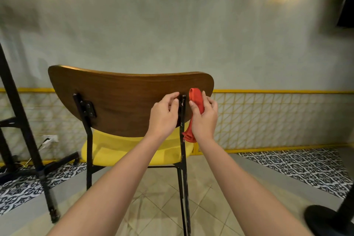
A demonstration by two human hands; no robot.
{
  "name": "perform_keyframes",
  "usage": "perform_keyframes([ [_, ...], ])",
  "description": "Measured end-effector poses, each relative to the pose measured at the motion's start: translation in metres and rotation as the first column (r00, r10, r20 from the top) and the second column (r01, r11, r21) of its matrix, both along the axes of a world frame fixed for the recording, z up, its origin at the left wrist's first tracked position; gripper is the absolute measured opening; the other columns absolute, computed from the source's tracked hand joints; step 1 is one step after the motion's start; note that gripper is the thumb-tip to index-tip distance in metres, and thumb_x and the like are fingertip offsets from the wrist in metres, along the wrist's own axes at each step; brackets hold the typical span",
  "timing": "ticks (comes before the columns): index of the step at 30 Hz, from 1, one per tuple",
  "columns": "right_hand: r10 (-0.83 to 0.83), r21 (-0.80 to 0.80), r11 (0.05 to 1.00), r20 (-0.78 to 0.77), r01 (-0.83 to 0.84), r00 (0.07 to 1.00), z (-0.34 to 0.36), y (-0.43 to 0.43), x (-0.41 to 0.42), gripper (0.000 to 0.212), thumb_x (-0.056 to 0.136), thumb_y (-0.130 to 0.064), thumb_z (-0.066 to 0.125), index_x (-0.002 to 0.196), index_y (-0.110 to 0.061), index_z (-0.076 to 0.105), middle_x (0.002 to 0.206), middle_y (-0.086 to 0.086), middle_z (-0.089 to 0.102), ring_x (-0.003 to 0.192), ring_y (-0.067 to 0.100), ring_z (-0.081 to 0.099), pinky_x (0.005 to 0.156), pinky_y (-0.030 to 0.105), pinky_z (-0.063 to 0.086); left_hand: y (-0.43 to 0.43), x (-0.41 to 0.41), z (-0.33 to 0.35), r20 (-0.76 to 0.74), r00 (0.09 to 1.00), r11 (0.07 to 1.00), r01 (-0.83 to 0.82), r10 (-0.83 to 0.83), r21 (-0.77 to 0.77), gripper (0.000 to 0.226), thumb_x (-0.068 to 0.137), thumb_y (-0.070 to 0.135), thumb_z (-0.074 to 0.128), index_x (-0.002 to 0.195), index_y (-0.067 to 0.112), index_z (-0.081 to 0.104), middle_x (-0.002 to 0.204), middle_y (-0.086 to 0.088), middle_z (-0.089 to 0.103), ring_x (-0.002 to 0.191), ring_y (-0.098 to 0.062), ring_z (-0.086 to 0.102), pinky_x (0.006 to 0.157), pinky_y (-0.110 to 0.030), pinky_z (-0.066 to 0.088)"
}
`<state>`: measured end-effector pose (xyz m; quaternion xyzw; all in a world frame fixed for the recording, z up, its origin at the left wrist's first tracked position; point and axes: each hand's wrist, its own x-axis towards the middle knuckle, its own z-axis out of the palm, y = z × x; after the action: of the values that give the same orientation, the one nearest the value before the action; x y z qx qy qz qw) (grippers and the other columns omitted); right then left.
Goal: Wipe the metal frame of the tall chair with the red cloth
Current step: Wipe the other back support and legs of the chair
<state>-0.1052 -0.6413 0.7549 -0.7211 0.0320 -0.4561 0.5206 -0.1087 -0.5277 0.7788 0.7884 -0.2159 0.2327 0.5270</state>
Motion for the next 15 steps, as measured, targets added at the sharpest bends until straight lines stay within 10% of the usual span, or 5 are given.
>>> perform_keyframes([
  [5,-0.006,-0.131,0.991,-0.016,0.004,1.000,0.001,0.012,0.015,0.045,0.095,-0.020,0.051,0.138,-0.011,0.045,0.126,0.005,0.044,0.118,0.014,0.044,0.095,0.014,0.033,0.004,0.011,-0.006,0.039,0.996,0.997,-0.081,0.080,0.015,0.038,0.097,0.018,0.044,0.134,0.022,0.048,0.124,0.002,0.056,0.106,-0.015,0.055,0.096,-0.037,0.048],
  [15,-0.098,-0.138,0.987,-0.148,0.077,0.984,-0.028,0.012,0.015,0.027,0.089,-0.020,0.060,0.114,-0.011,0.067,0.099,0.004,0.062,0.091,0.018,0.058,0.067,0.010,0.027,0.006,0.014,-0.013,0.036,0.995,0.995,-0.090,0.089,0.036,0.040,0.096,0.017,0.046,0.136,0.024,0.046,0.121,0.006,0.054,0.101,-0.014,0.054,0.089,-0.031,0.049],
])
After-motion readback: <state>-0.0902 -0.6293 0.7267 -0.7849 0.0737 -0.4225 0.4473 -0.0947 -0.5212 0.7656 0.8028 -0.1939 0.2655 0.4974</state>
